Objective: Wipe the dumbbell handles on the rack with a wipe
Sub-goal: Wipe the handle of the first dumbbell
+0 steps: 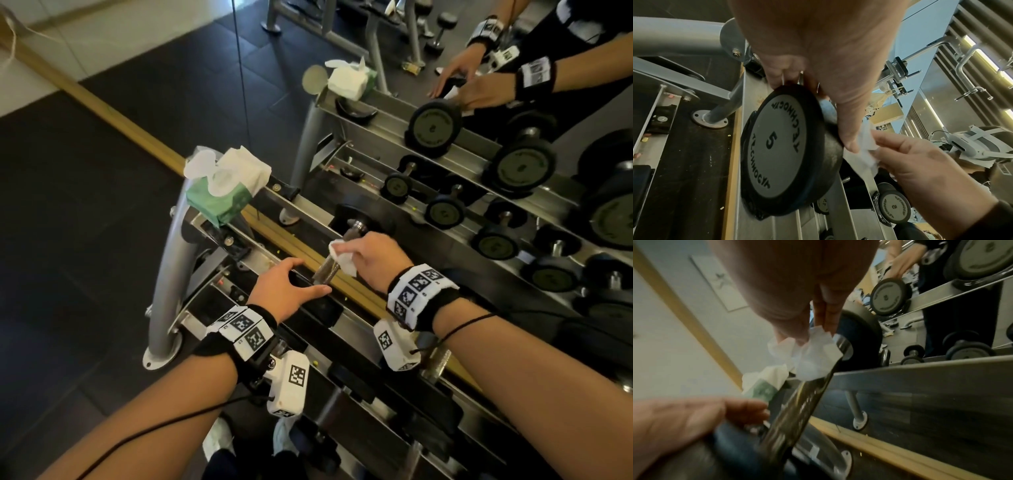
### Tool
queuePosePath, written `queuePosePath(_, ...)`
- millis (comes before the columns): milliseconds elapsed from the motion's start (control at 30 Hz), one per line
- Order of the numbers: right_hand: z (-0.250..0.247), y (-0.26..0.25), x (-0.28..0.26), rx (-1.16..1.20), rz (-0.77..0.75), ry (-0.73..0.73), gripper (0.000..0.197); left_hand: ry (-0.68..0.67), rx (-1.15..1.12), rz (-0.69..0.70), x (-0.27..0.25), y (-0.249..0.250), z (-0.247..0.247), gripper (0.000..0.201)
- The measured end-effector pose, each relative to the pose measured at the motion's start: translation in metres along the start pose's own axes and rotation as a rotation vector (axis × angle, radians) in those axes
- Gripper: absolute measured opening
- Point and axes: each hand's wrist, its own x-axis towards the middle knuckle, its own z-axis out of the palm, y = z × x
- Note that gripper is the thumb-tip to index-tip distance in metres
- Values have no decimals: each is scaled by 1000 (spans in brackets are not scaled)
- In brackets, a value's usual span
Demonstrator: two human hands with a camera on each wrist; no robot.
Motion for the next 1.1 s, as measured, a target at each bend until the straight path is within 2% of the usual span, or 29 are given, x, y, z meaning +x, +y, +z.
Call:
queuePosePath(100,-17,9,4,-22,38,123,40,-14,10,0,-1,0,-1,87)
queuePosePath(200,-29,11,8,-283,-130,108,44,-24,9,-4,-1,-1,0,84)
queuePosePath(333,-18,5,4,-467,-199,27,43,-30,0,-14,1,-3,2,84)
queuePosePath(467,2,0,-12,-384,-137,-74,55,-15,3,-36,3,-4,2,88)
queuePosePath(533,8,-3,-16,-405,-192,-125,59,-12,0,-44,4,-4,2,88)
queuePosePath(667,5,-5,-12,-512,-371,-228,50,-10,-11,-54,2,-2,2,86)
queuePosePath(733,-6,-2,-7,-353,-268,-135,46,-14,-13,-62,1,-1,2,87)
queuePosePath(800,-17,9,-1,-243,-162,65,44,-18,-13,-68,1,0,2,87)
queuePosePath(833,-18,12,1,-227,-112,116,44,-17,-16,-70,1,0,2,88)
queuePosePath(867,-16,14,3,-234,-77,117,46,-16,-22,-71,1,0,2,87)
queuePosePath(1000,10,12,0,-225,-7,-30,48,-11,-28,-65,-1,1,2,86)
queuePosePath(1100,20,3,-4,-168,-103,-71,41,-7,-30,-60,-1,0,1,85)
